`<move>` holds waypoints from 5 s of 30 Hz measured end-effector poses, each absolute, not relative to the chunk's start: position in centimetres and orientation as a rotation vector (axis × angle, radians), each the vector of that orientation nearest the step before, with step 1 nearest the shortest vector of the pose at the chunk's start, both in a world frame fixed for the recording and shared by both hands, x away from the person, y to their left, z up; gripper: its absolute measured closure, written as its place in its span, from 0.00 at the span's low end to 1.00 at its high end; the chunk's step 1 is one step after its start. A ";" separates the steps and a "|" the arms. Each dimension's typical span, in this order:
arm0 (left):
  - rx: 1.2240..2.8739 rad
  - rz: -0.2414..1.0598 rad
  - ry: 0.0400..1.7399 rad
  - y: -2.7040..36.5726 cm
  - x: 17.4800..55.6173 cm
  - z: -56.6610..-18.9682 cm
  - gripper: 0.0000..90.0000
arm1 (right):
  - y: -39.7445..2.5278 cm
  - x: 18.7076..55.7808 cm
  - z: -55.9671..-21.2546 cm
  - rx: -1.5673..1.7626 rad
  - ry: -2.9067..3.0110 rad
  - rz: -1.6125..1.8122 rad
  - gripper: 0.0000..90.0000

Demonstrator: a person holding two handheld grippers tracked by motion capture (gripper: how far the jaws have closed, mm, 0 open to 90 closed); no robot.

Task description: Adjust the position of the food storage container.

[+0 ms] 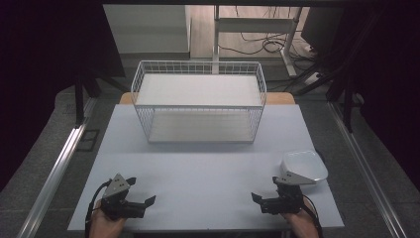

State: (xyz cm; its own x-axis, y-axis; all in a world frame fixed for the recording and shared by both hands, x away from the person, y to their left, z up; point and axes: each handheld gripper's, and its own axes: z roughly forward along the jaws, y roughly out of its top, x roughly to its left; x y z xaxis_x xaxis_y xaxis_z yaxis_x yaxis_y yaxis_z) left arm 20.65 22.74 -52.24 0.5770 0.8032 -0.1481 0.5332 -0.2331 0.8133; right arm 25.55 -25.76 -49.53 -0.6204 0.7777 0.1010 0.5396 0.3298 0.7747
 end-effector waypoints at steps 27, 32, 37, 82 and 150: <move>1.942 0.327 1.028 22.0 21.0 -52.6 0.04 | -25.7 25.5 -48.5 1.156 2.308 1.062 0.09; 1.948 0.326 1.024 21.9 21.0 -52.7 0.04 | -26.7 25.8 -47.2 1.188 2.255 1.095 0.33; 1.946 0.322 1.026 21.9 21.0 -52.7 0.04 | -28.6 26.3 -46.2 1.192 2.199 1.074 0.54; 1.970 0.266 1.044 21.6 21.4 -53.3 0.05 | -42.2 31.4 -46.9 1.566 1.911 0.886 0.99; 1.982 0.262 1.036 21.3 21.5 -53.3 0.05 | -19.7 30.8 -48.2 1.117 2.576 1.179 0.99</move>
